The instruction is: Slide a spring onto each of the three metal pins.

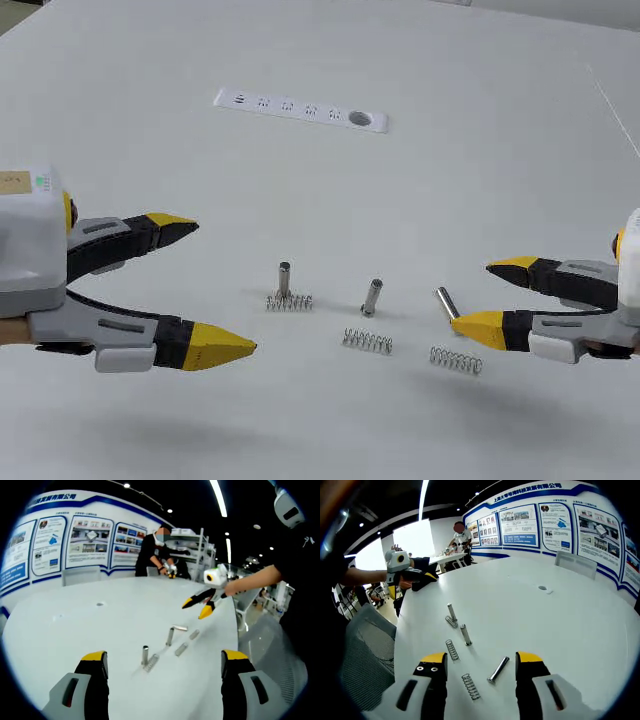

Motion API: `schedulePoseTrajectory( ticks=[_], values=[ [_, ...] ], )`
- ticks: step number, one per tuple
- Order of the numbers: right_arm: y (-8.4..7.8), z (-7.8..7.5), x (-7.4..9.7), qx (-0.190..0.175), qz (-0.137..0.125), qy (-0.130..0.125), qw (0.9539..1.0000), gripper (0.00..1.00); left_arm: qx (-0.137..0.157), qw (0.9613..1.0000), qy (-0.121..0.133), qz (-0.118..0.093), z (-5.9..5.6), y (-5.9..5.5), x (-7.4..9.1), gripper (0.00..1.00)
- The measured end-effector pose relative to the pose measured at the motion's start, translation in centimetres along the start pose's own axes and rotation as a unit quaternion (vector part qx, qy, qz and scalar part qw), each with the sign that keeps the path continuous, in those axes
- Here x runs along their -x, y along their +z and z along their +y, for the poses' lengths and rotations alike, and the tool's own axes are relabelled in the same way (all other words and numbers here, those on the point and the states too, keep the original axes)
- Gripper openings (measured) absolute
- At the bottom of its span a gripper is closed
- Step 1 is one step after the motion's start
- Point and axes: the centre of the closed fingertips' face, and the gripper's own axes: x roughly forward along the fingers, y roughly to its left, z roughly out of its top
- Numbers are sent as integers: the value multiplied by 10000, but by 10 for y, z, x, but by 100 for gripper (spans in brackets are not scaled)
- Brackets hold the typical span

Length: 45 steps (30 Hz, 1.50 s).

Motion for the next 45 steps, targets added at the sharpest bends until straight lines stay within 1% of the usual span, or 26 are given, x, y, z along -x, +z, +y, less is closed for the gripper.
schedulePoseTrajectory(
  ticks=[4,7,9,10,11,12,14,17,23,24,26,28,29,30,31,33,35,36,40,41,43,44,45],
  values=[
    [-2,-4,-4,3,40,-55,10000,53,10,10000,28,20,3,-2,1,96],
    [-5,-7,-8,-23,149,-155,9998,51,35,10000,55,23,6,-2,2,95],
    [-7,-10,-11,-169,201,-228,9994,49,55,10000,63,-3,7,-1,1,95],
    [-7,-11,-12,-329,172,-266,9990,48,70,10000,54,-22,7,0,1,95],
    [-3,-13,-15,-484,58,-312,9983,46,90,9999,54,-37,6,0,0,96],
    [-3,-13,-16,-415,72,-309,9986,46,99,9999,53,-27,6,0,-1,96],
    [-3,-16,-20,-494,82,-361,9981,45,62,10000,39,29,6,-2,-2,96],
    [-3,-18,-26,-521,98,-366,9979,44,43,10000,2,71,4,-4,-2,96],
    [-14,-26,-35,-560,332,-418,9970,40,51,10000,-20,81,6,-4,0,96],
    [-17,-29,-36,-604,405,-513,9960,39,48,10000,-4,66,7,-3,1,96],
    [-20,-33,-39,-610,459,-603,9953,35,71,10000,22,39,8,-2,2,96],
    [-24,-36,-42,-830,511,-671,9930,32,83,9999,40,41,9,-3,3,96],
    [-27,-38,-44,-1170,575,-780,9884,32,88,9999,49,47,10,-4,3,96],
    [-27,-39,-45,-1357,560,-834,9856,31,90,9999,54,53,10,-4,3,96],
    [-25,-41,-48,-1231,510,-834,9876,30,95,9999,65,60,10,-6,3,96],
    [-31,-44,-50,-1130,687,-1001,9862,29,109,9999,63,62,9,-7,3,96],
    [-35,-42,-53,-1177,770,-966,9853,28,119,9999,69,59,8,-7,3,96],
    [-38,-41,-54,-1239,843,-970,9839,28,121,9999,65,59,8,-8,4,96],
    [-41,-43,-54,-1191,877,-991,9840,27,149,9998,83,38,9,-8,6,96],
    [-42,-43,-54,-1227,902,-1023,9830,26,163,9998,104,31,10,-8,7,96],
    [-43,-44,-55,-1234,905,-1033,9828,25,155,9998,141,40,11,-9,7,96],
    [-43,-47,-55,-1219,917,-1116,9820,23,162,9997,160,25,12,-8,8,96],
    [-43,-48,-55,-1200,940,-1144,9817,22,174,9997,169,11,12,-8,8,96]
  ],
)
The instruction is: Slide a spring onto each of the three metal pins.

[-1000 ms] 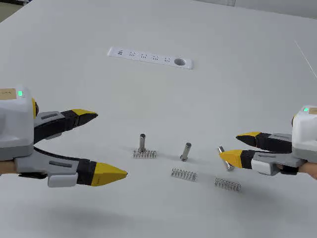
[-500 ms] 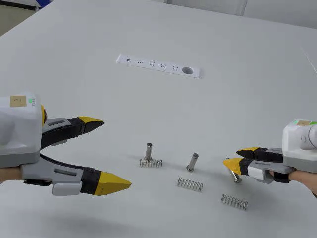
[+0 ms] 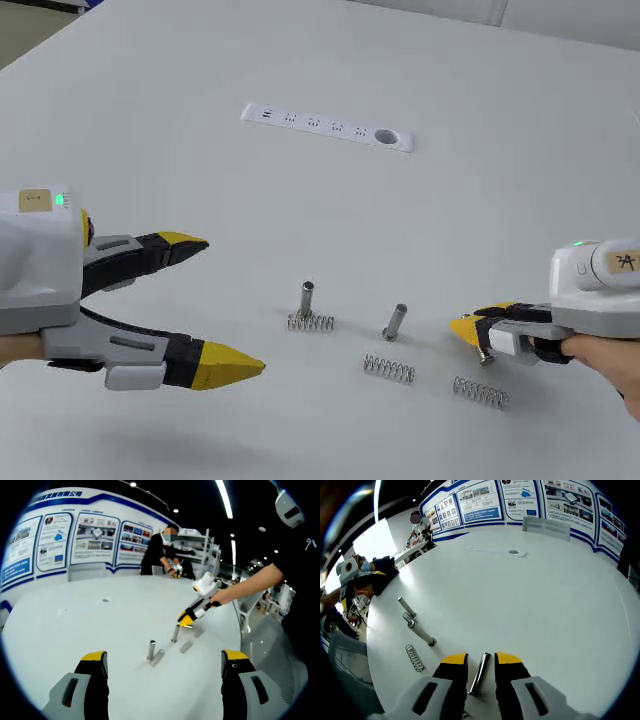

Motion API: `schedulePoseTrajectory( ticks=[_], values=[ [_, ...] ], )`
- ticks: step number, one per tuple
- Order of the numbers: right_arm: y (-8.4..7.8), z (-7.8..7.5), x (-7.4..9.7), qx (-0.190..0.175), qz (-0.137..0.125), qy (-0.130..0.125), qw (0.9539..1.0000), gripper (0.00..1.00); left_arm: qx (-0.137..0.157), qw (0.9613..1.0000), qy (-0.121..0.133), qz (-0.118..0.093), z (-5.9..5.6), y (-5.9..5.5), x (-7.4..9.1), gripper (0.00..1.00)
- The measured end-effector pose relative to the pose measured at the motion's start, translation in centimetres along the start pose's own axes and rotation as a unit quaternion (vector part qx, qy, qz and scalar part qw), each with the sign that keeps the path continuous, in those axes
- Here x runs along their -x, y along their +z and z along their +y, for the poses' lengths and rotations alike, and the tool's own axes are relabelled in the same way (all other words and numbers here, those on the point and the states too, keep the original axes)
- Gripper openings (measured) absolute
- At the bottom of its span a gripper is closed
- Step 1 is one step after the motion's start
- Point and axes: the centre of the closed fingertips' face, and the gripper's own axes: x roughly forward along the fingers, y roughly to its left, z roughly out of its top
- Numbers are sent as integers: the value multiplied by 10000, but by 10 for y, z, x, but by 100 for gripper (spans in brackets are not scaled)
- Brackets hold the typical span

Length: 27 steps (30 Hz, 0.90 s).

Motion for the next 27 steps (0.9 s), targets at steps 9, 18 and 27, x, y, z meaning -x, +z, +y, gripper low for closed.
schedulePoseTrajectory(
  ticks=[9,18,27],
  values=[
    [-10,-4,-4,-65,294,-246,9992,20,27,10000,53,-45,-1,-1,-1,97],
    [-10,-6,-5,198,565,-564,9966,9,87,9998,122,-152,4,4,4,96],
    [-11,-7,-5,198,747,-699,9946,8,59,9998,157,-85,6,1,12,95]
  ],
)
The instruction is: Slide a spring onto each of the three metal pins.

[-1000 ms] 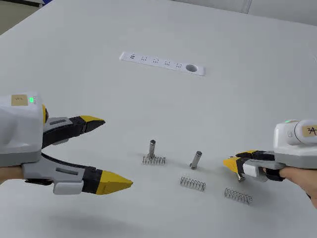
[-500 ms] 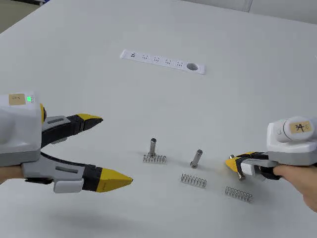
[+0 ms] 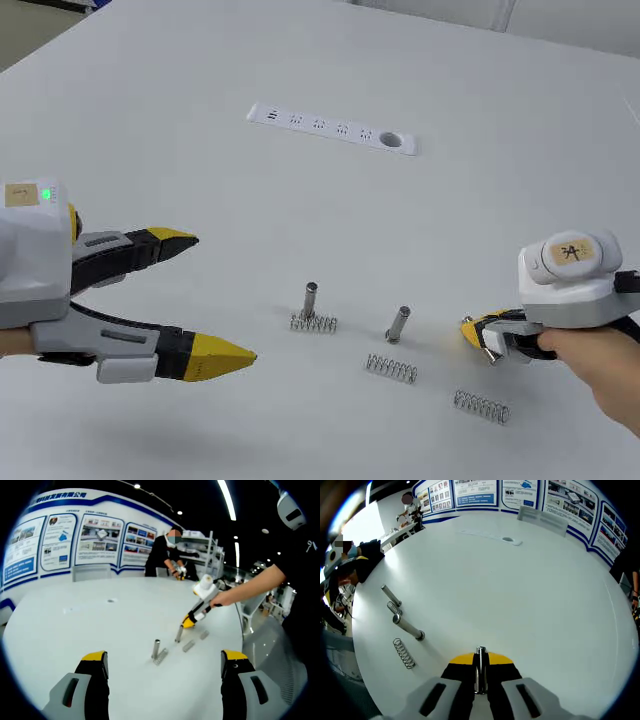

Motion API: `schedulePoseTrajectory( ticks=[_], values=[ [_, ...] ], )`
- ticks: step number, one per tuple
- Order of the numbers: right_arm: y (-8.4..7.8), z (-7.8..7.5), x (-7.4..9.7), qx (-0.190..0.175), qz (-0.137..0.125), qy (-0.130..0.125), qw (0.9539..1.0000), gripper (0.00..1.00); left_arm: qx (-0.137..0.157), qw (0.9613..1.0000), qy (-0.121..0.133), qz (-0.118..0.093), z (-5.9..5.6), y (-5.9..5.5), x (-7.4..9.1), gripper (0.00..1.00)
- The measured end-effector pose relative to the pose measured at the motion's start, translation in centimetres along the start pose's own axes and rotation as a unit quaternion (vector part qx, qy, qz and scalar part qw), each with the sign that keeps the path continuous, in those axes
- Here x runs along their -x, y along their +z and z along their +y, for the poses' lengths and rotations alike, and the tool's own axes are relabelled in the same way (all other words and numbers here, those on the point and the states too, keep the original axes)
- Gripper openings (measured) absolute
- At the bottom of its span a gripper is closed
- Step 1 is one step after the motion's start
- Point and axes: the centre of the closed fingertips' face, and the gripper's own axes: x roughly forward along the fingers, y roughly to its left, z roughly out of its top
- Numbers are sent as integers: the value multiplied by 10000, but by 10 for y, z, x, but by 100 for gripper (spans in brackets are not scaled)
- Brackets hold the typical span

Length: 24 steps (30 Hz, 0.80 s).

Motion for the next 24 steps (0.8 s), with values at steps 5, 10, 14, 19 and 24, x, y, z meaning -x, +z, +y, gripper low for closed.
schedulePoseTrajectory(
  ticks=[5,10,14,19,24],
  values=[
    [1,3,3,-75,-73,54,9999,8,-18,10000,55,-18,1,1,4,95],
    [4,6,10,-32,-226,96,9997,8,-12,10000,53,-62,-2,3,5,95],
    [5,8,16,-85,-337,109,9993,8,-40,10000,14,-70,-6,4,4,95],
    [6,8,20,-14,-444,114,9989,8,-59,9999,-31,-89,-10,6,3,95],
    [6,9,24,-61,-552,127,9984,8,-75,9999,-53,-104,-12,8,3,95]
  ],
)
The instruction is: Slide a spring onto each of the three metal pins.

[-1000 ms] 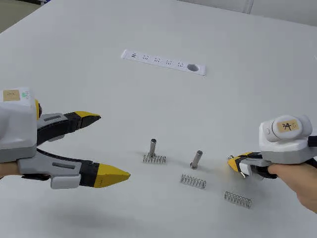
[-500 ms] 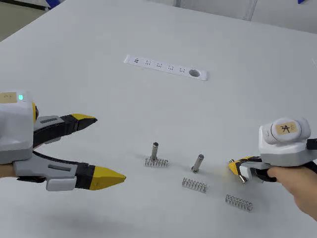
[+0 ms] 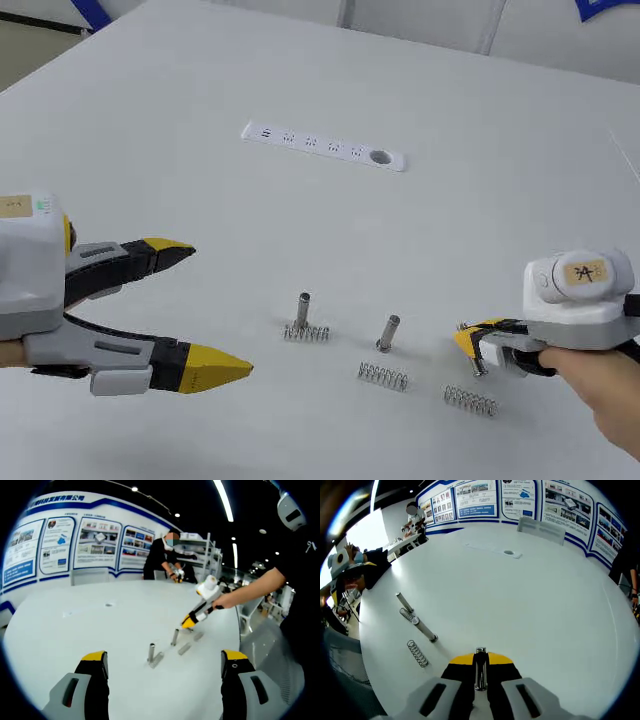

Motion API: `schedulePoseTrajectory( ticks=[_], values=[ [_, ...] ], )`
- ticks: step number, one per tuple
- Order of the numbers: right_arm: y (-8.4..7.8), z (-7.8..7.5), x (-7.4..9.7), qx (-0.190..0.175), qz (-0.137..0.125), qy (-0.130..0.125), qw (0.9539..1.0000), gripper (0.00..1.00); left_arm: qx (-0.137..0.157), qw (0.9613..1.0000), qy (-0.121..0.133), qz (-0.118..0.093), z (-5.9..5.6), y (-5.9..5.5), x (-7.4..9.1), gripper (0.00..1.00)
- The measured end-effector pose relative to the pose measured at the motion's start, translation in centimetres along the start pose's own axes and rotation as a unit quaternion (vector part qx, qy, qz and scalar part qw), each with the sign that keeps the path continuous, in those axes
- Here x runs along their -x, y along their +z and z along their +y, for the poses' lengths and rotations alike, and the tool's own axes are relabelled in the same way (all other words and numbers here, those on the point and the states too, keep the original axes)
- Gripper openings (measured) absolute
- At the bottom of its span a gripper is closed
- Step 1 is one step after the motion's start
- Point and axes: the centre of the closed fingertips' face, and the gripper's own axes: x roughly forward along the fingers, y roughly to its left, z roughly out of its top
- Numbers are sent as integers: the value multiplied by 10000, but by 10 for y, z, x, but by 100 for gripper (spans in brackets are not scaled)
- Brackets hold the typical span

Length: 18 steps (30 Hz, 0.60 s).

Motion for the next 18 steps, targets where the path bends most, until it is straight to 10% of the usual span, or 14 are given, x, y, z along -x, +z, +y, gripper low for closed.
schedulePoseTrajectory(
  ticks=[18],
  values=[
    [8,7,12,196,-364,48,9991,8,5,10000,13,-66,-2,4,3,96]
  ],
)
